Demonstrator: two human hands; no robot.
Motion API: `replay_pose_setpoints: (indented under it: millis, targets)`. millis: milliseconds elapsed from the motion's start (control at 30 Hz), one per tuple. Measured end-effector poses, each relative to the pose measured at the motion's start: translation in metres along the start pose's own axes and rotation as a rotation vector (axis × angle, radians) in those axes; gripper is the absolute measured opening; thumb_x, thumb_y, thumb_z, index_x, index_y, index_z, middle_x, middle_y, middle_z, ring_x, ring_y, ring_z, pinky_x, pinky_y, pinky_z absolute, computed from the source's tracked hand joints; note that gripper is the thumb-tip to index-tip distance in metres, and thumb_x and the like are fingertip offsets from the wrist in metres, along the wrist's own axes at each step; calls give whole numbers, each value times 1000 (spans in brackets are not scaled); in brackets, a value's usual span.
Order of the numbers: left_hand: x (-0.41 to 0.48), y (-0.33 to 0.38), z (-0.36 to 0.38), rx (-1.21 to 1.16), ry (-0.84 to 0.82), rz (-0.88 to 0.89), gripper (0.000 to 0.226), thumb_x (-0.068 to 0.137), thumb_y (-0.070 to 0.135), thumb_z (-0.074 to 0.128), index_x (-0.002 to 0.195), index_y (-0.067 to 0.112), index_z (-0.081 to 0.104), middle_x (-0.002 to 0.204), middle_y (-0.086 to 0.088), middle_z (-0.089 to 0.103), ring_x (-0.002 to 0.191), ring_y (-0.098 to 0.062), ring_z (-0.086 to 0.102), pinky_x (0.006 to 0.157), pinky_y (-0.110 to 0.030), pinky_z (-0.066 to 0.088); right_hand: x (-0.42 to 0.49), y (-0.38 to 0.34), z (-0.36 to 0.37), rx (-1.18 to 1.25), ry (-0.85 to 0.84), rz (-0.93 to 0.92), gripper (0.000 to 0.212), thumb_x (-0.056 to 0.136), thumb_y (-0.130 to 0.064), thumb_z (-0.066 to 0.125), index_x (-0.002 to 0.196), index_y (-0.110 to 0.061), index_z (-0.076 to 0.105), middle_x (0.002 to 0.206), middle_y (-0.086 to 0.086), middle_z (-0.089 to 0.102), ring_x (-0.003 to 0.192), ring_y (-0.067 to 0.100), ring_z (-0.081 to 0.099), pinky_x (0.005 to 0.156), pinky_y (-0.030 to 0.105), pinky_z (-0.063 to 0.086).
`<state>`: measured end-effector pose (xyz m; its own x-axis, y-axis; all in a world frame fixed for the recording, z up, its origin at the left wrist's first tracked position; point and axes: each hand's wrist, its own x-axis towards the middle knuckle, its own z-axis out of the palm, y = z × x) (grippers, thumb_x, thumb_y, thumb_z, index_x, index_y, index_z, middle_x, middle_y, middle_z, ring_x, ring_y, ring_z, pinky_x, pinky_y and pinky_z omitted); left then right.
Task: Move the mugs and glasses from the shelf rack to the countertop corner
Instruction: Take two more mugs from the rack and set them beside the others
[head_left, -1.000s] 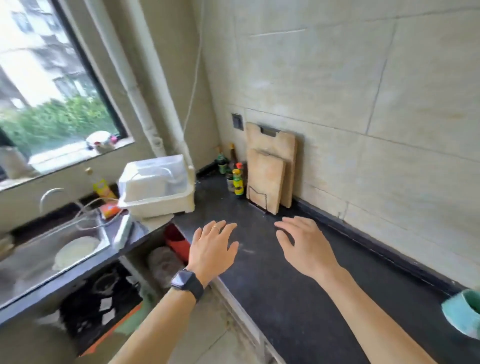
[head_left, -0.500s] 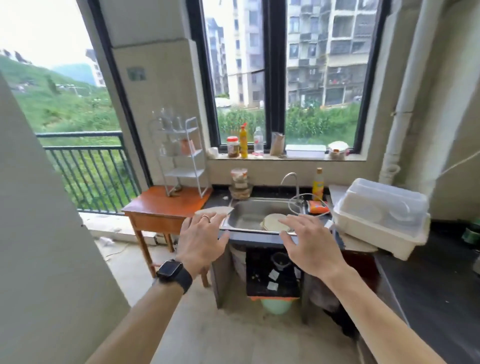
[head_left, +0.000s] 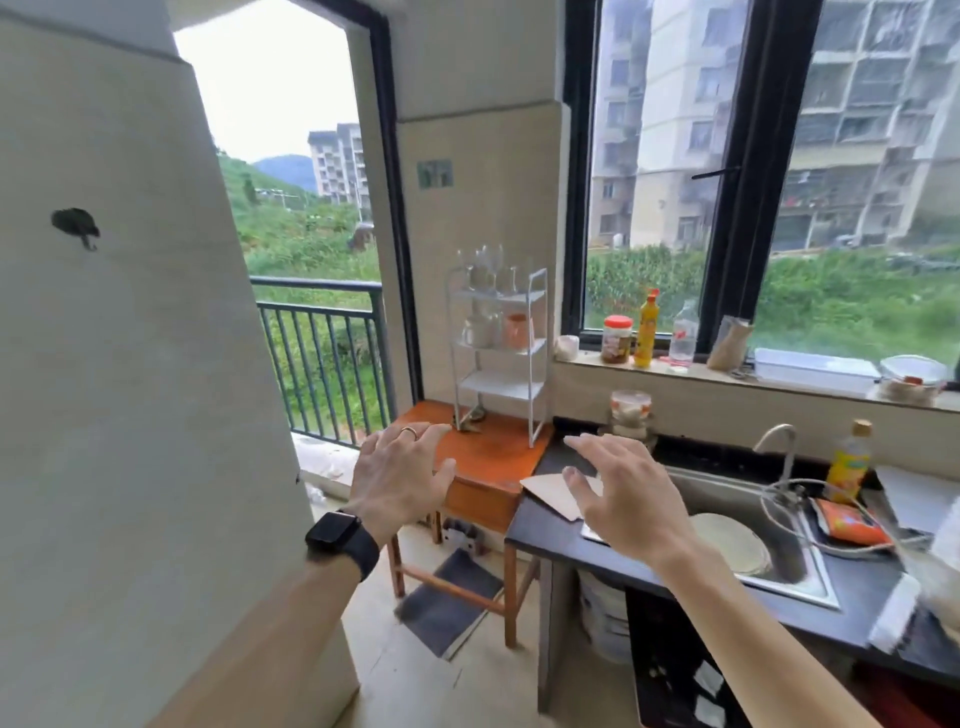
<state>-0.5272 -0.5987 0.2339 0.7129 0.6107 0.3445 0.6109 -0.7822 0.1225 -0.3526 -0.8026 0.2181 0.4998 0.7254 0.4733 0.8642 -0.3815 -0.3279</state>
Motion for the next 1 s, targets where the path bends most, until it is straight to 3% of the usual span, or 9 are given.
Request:
replay_pose_setpoints:
  millis: [133,567,833,1000]
  targets:
    - [20,-17,11,7,19,2,56,94,51,46,146,34,41,147,2,52,137,-23,44,115,-45,31,29,5,18,-9,4,20,46,100,-41,51,143,-27,53,145,-6,57,140,17,40,111,37,36]
    - [272,-104,118,0,-80,-5,53,96,51,39,147,35,41,148,5,51,137,-22,44,114,-44,32,269,73,182,-23,-15,45,43,98,-45,50,136,-28,60,143,-5,58,136,20,45,105,38,45]
    - [401,-143,178,-124,-153,-66,53,94,51,39,146,38,41,148,7,50,136,-23,44,111,-44,35,381,104,251,-8,-46,114,44,98,-46,49,136,-27,60,141,-6,60,135,19,45,106,35,43]
    - [484,-166,231,-323,-245,-81,54,91,53,46,143,38,42,141,-1,55,125,-27,53,101,-47,47,436,115,299,36,-54,199,45,98,-45,50,140,-28,56,150,-5,51,140,18,39,110,37,42]
